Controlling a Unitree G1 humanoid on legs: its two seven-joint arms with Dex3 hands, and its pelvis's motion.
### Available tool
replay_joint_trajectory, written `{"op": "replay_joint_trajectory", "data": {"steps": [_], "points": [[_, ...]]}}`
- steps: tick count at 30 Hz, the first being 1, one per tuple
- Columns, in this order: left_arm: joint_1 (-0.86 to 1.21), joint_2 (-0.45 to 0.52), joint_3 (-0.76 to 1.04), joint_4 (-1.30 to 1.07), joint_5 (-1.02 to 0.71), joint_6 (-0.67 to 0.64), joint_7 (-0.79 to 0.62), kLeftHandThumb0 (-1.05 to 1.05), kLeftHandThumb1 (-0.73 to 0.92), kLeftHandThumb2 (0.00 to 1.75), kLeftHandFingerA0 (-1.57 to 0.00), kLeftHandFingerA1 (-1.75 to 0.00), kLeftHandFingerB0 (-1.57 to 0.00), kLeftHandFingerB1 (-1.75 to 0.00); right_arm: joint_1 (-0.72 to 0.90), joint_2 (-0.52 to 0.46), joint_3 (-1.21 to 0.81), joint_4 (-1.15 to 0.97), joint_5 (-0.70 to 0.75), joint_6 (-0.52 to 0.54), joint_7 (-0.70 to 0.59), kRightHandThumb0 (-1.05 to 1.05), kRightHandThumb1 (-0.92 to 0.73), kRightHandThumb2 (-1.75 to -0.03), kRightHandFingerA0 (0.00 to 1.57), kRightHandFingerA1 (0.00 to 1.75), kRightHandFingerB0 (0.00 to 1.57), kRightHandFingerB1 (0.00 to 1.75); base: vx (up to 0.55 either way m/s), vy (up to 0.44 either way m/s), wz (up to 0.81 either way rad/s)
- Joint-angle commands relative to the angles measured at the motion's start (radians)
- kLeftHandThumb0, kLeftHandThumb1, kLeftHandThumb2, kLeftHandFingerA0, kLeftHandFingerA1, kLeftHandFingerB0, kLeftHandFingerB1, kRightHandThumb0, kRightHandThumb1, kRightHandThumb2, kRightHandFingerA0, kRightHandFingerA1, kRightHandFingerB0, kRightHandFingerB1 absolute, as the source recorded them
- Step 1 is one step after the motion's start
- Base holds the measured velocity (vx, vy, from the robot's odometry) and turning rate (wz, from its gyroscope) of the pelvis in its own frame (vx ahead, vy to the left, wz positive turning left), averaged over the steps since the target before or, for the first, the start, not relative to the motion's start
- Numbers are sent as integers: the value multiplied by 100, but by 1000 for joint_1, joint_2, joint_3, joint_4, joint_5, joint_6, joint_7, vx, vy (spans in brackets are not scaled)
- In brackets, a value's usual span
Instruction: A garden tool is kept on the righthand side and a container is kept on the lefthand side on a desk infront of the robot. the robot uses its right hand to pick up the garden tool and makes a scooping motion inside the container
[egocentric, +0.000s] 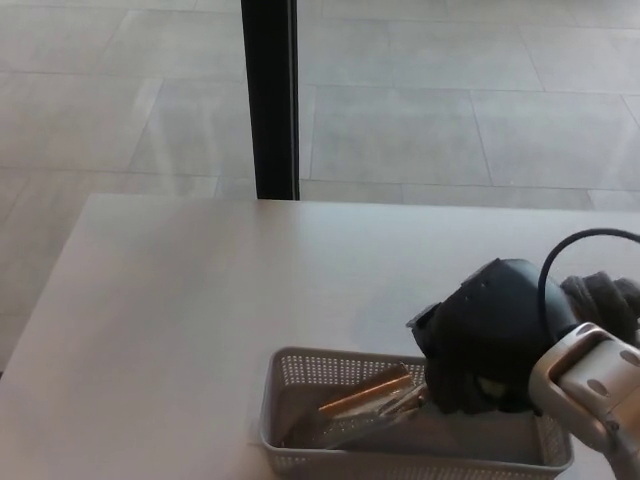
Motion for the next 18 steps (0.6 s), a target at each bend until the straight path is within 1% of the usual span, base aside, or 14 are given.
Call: {"op": "replay_joint_trajectory", "data": {"steps": [1, 2, 3, 4, 5, 6, 7, 8, 9, 11, 13, 14, 15, 18], "points": [[10, 3, -1, -3, -3, -4, 0, -58, 62, 59, -57, -62, -55, -48, 94, 98, -47, 41, -36, 160, -212, -30, -69, -86, 90, 175, 75, 125, 0, 0, 0], [10, 3, 1, -6, -6, 0, 0, -58, 62, 59, -57, -62, -55, -48, 103, 105, -67, 41, -11, 155, -246, -30, -69, -86, 90, 175, 75, 125, 0, 0, 0], [12, 3, 0, -7, -5, -4, -1, -58, 62, 59, -57, -62, -55, -48, 112, 102, -87, 46, 12, 134, -297, -28, -62, -88, 91, 175, 75, 111, 0, 0, 0], [8, 4, 1, 1, -5, 1, -5, -58, 62, 59, -56, -59, -54, -47, 124, 102, -120, 29, 52, 121, -309, -26, -63, -85, 87, 175, 67, 124, 0, 0, 0], [11, 4, 0, -1, -4, -7, -8, -58, 62, 59, -55, -61, -54, -48, 132, 100, -141, 19, 74, 109, -323, -24, -59, -84, 84, 175, 56, 154, 0, 0, 0], [11, 11, -8, -3, 5, -10, -4, -60, 63, 59, -56, -61, -55, -47, 131, 115, -159, 21, 92, 106, -344, -22, -57, -85, 83, 175, 54, 170, 0, 0, 0], [11, 12, -10, -4, 7, -11, -2, -60, 63, 59, -57, -60, -55, -47, 134, 121, -170, 19, 102, 103, -352, -21, -57, -87, 83, 175, 54, 175, 0, 0, 0], [9, 12, -7, -3, 4, -9, 2, -60, 61, 59, -58, -60, -56, -47, 138, 126, -190, 12, 120, 99, -359, -21, -59, -88, 84, 175, 54, 175, 0, 0, 0], [6, 12, -3, -1, 0, -4, 7, -59, 62, 59, -58, -61, -57, -47, 138, 124, -205, 8, 133, 91, -365, -21, -58, -92, 86, 175, 70, 124, 0, 0, 0], [5, 12, -3, -1, 1, -3, 10, -59, 62, 59, -58, -61, -57, -47, 140, 125, -221, 8, 142, 75, -377, -21, -58, -92, 86, 175, 70, 124, 0, 0, 0], [5, 12, 10, -2, -13, 1, 3, -58, 62, 59, -56, -64, -61, -52, 148, 119, -301, -19, 230, 42, -392, -19, -58, -92, 89, 175, 72, 139, 0, 0, 0], [9, 12, 11, -2, -14, -4, -1, -57, 62, 59, -56, -63, -59, -51, 151, 123, -325, -30, 251, 44, -386, -18, -57, -97, 89, 175, 63, 159, 0, 0, 0], [10, 12, 11, -3, -14, -3, 0, -58, 62, 59, -56, -63, -59, -50, 153, 122, -334, -35, 257, 41, -384, -17, -54, -100, 89, 175, 60, 167, 0, 0, 0], [14, 14, 4, -1, -7, -1, 1, -58, 63, 59, -55, -60, -52, -46, 160, 114, -385, -51, 303, 17, -381, -17, -56, -101, 88, 175, 60, 167, 0, 0, 0]]}}
